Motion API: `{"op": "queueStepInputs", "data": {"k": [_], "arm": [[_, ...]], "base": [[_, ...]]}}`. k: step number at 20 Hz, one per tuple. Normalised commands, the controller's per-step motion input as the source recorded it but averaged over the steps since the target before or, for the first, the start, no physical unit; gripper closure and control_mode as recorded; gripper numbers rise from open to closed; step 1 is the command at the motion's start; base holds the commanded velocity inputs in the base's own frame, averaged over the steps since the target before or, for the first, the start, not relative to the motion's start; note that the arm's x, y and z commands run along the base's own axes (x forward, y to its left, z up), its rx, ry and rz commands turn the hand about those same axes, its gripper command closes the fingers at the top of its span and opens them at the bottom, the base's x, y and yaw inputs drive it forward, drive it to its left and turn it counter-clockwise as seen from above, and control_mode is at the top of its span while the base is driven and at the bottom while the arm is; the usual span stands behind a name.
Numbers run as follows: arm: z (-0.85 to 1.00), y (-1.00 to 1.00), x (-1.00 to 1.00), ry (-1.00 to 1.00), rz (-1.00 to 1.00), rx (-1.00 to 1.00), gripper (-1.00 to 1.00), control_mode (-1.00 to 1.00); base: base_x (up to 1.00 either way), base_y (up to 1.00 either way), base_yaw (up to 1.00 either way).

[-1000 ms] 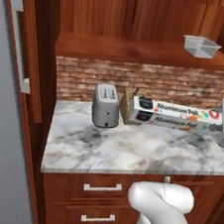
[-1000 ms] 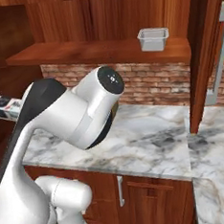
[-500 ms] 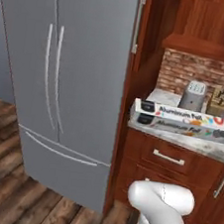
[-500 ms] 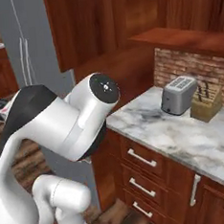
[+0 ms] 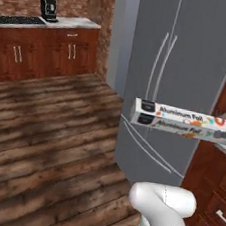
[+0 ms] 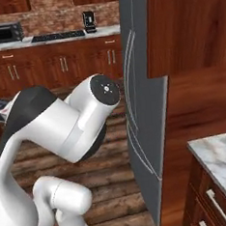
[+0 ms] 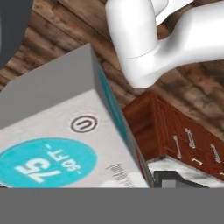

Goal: Retrieve the tupperware and aluminum foil from the cabinet and place them on the dining counter near the plate with tomato and eggplant to prepare for storing leftovers.

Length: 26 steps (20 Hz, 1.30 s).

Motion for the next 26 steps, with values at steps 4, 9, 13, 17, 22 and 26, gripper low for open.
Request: {"op": "queueStepInputs", "data": {"k": [4,9,13,17,22,26], "arm": [[0.0,0.0,0.0,0.0,0.0,0.0,1.0,1.0],[0.0,0.0,0.0,0.0,0.0,0.0,1.0,1.0],[0.0,0.0,0.0,0.0,0.0,0.0,1.0,1.0],[0.0,0.0,0.0,0.0,0.0,0.0,1.0,1.0],[0.0,0.0,0.0,0.0,0.0,0.0,1.0,1.0],[0.0,0.0,0.0,0.0,0.0,0.0,1.0,1.0]], "base": [[0.27,0.24,0.84],[0.45,0.33,0.77],[0.75,0.77,0.56],[0.89,1.0,0.33],[0.73,1.0,0.1],[0.28,1.0,0.04]]}}
